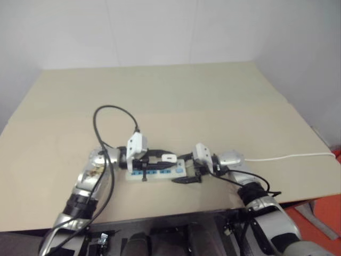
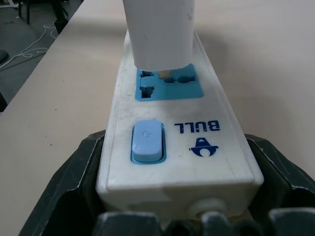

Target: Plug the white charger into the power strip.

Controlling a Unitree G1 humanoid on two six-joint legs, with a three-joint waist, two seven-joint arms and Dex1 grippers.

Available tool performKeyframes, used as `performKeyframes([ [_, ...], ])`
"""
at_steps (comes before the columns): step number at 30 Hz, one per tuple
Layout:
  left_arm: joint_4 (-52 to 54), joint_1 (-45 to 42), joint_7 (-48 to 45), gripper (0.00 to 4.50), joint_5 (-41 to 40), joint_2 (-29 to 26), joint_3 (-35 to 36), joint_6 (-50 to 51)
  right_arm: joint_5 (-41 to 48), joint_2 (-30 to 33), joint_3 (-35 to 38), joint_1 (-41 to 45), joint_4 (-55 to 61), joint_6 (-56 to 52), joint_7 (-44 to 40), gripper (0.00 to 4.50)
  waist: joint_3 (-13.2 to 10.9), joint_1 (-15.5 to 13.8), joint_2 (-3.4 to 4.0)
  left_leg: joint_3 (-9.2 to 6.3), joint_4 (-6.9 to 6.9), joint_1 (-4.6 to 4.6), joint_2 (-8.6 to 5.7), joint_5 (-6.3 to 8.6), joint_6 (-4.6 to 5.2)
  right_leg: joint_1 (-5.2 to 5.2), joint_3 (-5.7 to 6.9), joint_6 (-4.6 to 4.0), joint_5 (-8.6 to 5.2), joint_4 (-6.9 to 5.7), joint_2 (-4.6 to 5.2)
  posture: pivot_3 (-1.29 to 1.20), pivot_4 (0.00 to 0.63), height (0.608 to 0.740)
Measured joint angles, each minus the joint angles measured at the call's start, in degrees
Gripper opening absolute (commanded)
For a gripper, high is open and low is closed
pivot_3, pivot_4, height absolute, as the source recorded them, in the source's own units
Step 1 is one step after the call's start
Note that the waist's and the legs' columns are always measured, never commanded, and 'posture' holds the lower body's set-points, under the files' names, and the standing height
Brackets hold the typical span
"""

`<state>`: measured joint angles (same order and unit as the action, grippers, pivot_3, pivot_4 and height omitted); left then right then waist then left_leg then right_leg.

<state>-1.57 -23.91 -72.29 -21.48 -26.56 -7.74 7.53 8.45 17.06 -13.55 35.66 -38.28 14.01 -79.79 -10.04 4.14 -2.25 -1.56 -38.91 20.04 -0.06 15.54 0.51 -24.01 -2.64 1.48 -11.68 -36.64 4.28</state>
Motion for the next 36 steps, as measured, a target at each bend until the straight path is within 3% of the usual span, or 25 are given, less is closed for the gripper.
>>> performKeyframes([
  [36, -3.8, -0.5, -2.2, 1.01, -0.3, -0.6, -0.8, -3.5, 0.0, 0.2, 0.0, -0.4, 0.7, -0.7, 0.3, 3.46, 0.0, -0.1, 0.0, 0.0, 0.05, 0.02, 0.01, 0.0, 0.0, 0.0, 0.03, 0.02, -0.01, 0.11, -0.01, 0.0, 0.15, 0.74],
])
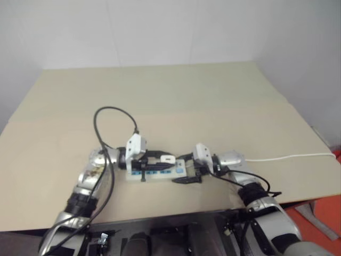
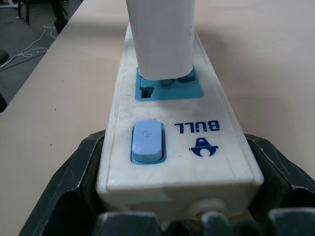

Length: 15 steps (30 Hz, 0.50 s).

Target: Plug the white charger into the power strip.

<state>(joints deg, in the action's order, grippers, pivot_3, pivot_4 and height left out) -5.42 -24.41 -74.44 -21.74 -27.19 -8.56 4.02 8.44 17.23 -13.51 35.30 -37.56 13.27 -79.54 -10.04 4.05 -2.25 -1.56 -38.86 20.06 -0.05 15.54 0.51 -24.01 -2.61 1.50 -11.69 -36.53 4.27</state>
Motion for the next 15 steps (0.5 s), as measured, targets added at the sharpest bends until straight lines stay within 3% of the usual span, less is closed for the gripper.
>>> performKeyframes([
  [15, 0.7, 0.5, -0.7, 1.01, -1.1, -0.6, 0.0, 1.2, 0.0, 0.0, 0.0, 0.0, 0.0, 0.0, 0.0, 3.46, 0.0, 0.0, 0.0, 0.01, 0.02, 0.02, 0.02, 0.0, 0.0, 0.03, 0.01, 0.01, 0.0, 0.15, -0.02, 0.0, 0.15, 0.74],
])
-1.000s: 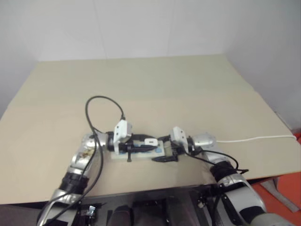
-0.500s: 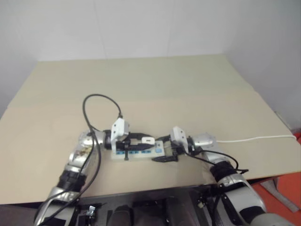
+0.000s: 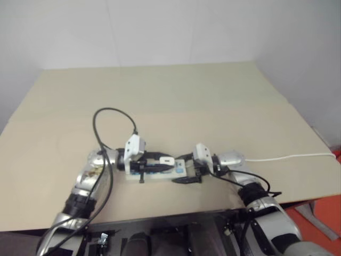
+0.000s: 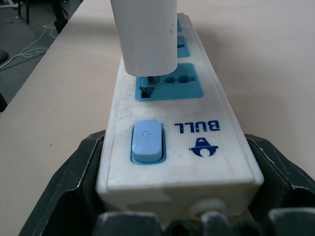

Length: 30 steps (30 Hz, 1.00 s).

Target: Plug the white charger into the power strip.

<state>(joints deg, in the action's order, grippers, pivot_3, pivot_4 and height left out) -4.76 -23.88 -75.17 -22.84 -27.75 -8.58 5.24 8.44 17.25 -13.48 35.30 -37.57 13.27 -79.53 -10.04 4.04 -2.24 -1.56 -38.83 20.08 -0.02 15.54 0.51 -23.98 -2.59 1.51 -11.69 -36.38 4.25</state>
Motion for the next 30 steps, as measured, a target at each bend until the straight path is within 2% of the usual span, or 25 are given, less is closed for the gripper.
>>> performKeyframes([
  [30, -0.3, 2.6, 2.0, 1.01, 0.2, 0.5, -0.3, -0.9, 0.0, 0.0, 0.2, -0.1, 0.5, -0.1, 0.2, 3.46, 0.0, 0.1, 0.01, -0.02, 0.09, 0.07, 0.11, 0.0, 0.0, -0.02, 0.01, -0.03, 0.02, 0.23, -0.07, 0.0, 0.15, 0.74],
])
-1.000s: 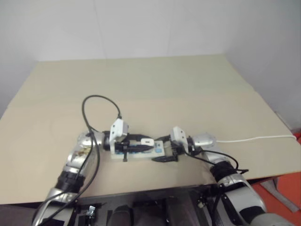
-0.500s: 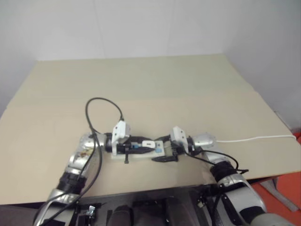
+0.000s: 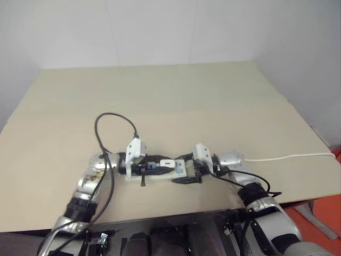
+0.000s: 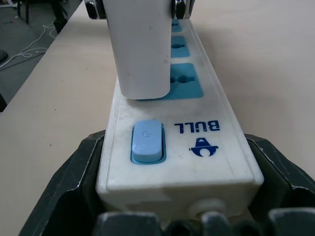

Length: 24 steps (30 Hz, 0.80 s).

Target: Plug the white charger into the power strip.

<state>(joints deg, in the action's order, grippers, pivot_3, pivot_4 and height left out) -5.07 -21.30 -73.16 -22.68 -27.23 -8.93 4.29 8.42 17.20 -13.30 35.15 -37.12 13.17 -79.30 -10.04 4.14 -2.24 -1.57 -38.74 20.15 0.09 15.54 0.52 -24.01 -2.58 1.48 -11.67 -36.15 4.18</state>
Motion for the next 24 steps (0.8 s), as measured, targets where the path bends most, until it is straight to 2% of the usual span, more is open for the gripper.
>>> performKeyframes([
  [10, -3.9, 0.8, -0.7, 1.01, -0.1, -0.2, 0.0, -5.2, -0.2, -0.4, -0.3, 0.0, -0.1, -0.1, 0.6, 3.46, 0.1, 0.0, 0.03, 0.07, 0.02, -0.02, 0.31, 0.0, 0.0, 0.03, -0.02, -0.01, 0.01, 0.08, -0.32, 0.0, 0.15, 0.74],
  [15, -4.8, 1.1, -0.7, 1.01, -0.1, -0.3, -0.1, -6.6, -0.3, -0.5, -0.7, 0.0, -0.1, -0.5, 0.8, 3.46, 0.4, -0.1, 0.28, 0.18, 0.02, -0.03, 0.55, 0.01, 0.0, 0.05, -0.02, 0.02, -0.02, 0.15, -0.57, 0.0, 0.15, 0.74],
  [24, -5.4, -0.3, -1.6, 1.01, -0.1, -0.7, -0.8, -5.7, -0.4, -0.5, -0.8, 0.0, -0.1, -0.7, 1.0, 3.46, 0.5, -0.2, 0.43, 0.22, 0.02, -0.01, 0.67, 0.01, 0.01, 0.05, -0.01, 0.01, -0.02, 0.18, -0.74, 0.0, 0.15, 0.74],
])
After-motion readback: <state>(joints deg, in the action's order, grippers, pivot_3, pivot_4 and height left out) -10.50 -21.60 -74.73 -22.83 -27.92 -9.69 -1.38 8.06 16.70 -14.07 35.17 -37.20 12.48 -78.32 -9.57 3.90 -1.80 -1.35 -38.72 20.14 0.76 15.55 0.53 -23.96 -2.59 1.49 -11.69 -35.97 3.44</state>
